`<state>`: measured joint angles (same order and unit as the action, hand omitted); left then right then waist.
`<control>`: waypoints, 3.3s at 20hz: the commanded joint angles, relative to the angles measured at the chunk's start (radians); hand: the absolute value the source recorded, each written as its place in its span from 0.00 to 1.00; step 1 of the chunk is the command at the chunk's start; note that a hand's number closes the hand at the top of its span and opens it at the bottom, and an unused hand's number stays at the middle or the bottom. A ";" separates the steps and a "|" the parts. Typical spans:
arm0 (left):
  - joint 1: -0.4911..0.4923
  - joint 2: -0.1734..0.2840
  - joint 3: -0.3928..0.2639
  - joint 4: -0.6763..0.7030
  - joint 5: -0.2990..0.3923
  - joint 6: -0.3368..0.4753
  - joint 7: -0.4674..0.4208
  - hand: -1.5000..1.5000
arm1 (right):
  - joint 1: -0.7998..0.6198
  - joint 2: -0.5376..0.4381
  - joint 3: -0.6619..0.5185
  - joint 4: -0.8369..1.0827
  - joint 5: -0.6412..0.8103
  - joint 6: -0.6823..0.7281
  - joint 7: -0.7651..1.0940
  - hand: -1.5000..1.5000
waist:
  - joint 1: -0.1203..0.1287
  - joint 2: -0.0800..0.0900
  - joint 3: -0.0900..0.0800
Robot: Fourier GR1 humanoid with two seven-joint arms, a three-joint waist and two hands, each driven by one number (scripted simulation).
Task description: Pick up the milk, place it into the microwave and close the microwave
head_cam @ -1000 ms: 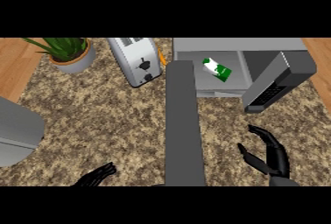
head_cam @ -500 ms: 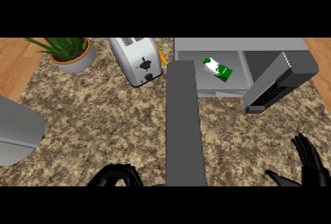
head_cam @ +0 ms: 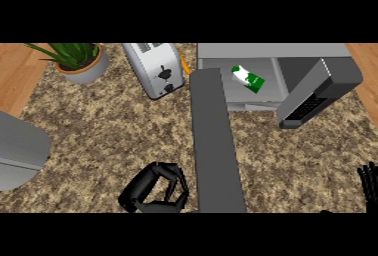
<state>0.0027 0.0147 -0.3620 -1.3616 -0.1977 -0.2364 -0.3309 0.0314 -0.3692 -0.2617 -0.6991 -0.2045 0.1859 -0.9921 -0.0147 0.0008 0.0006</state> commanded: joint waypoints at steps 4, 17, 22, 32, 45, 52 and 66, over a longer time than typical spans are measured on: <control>-0.169 -0.014 -0.150 0.213 -0.044 -0.077 0.123 1.00 | 0.026 -0.046 -0.015 -0.014 -0.043 0.139 -0.068 0.00 | -0.017 0.003 0.000; -0.343 -0.014 -0.581 0.365 0.261 0.286 0.013 1.00 | 0.007 -0.084 0.044 -0.159 -0.075 0.211 -0.018 0.00 | -0.064 0.008 -0.004; -0.396 -0.014 -0.659 0.348 0.388 0.405 0.005 0.00 | -0.010 -0.077 0.080 -0.205 -0.067 0.180 0.003 0.00 | -0.092 0.015 -0.005; -0.598 -0.013 -0.650 0.348 0.563 0.528 0.060 1.00 | -0.018 -0.080 0.145 -0.339 -0.096 0.183 0.085 0.00 | -0.187 0.028 -0.008; -0.842 -0.014 -0.595 0.418 0.671 0.676 0.030 1.00 | -0.108 -0.149 0.163 -0.424 -0.153 0.210 0.179 0.00 | -0.278 0.054 -0.003; -0.956 -0.014 -0.568 0.489 0.722 0.703 0.043 1.00 | -0.141 -0.178 0.182 -0.461 -0.181 0.253 0.212 0.00 | -0.327 0.069 0.001; -1.091 -0.013 -0.536 0.590 0.822 0.752 0.062 1.00 | -0.222 -0.210 0.228 -0.533 -0.263 0.353 0.291 0.00 | -0.399 0.092 0.005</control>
<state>-1.0255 0.0258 -0.9084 -0.7725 0.6068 0.5102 -0.2583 -0.1727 -0.5711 -0.0460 -1.2240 -0.4431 0.4545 -0.6803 -0.3940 0.0905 0.0034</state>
